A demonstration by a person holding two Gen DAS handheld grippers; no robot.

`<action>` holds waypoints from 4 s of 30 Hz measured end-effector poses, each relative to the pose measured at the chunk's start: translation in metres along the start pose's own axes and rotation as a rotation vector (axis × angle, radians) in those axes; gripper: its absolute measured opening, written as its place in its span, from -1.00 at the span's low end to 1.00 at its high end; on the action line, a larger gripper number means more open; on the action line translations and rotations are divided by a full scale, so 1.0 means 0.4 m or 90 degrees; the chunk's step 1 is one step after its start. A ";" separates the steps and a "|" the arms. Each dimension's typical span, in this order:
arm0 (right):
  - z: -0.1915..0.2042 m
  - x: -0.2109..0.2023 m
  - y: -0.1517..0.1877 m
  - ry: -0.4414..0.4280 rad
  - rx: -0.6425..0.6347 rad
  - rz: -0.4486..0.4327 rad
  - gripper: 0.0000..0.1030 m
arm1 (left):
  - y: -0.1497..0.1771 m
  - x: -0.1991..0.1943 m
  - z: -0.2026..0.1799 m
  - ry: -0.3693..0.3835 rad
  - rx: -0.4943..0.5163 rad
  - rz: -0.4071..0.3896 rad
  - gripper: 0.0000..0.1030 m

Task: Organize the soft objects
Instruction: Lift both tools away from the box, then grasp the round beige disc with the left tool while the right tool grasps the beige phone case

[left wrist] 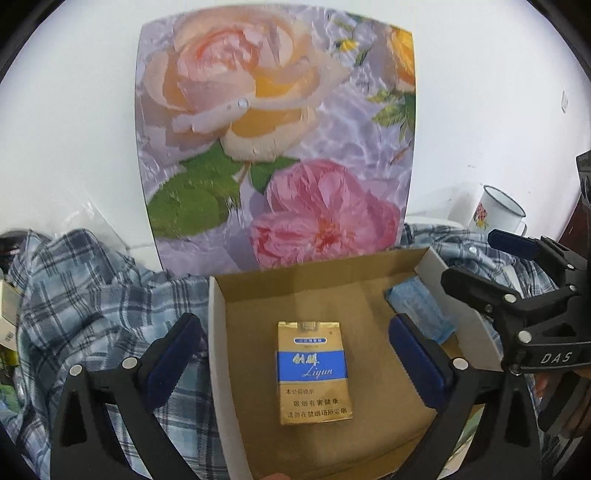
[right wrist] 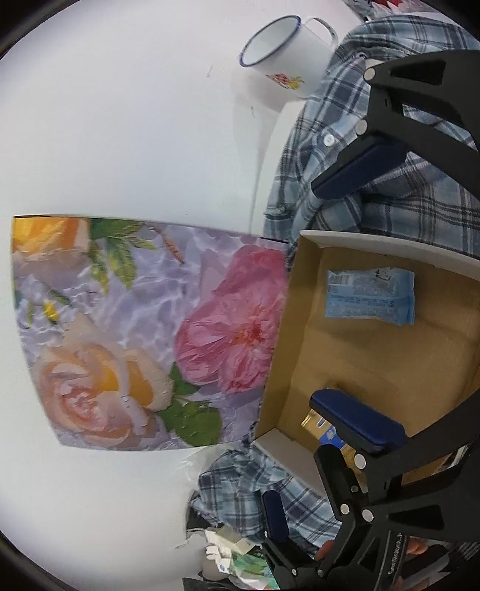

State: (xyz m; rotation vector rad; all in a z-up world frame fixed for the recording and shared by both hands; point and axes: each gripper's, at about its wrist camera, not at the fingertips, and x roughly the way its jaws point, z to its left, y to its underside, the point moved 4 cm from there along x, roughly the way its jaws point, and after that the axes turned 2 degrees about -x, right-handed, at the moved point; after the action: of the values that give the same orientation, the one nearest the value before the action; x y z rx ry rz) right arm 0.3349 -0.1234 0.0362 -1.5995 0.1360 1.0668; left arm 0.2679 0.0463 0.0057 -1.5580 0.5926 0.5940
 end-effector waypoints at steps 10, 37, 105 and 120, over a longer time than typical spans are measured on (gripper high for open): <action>0.012 -0.142 -0.076 0.004 -0.009 -0.085 0.99 | -0.048 -0.122 -0.001 0.006 0.003 -0.067 1.00; 0.161 -0.671 -0.125 0.012 -0.069 -0.286 0.99 | -0.084 -0.601 -0.034 0.036 0.054 -0.263 1.00; 0.160 -0.381 0.390 -0.076 -0.055 -0.017 0.99 | 0.445 -0.272 -0.037 0.072 0.092 0.134 0.68; 0.173 -0.342 0.404 -0.074 -0.065 0.032 0.99 | 0.465 -0.247 -0.036 0.058 0.102 0.151 0.61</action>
State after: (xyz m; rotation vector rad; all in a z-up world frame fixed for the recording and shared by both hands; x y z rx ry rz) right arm 0.1205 -0.1813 0.0175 -1.6271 0.0434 1.2195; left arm 0.0690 0.0227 -0.0615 -1.3797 0.8822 0.6397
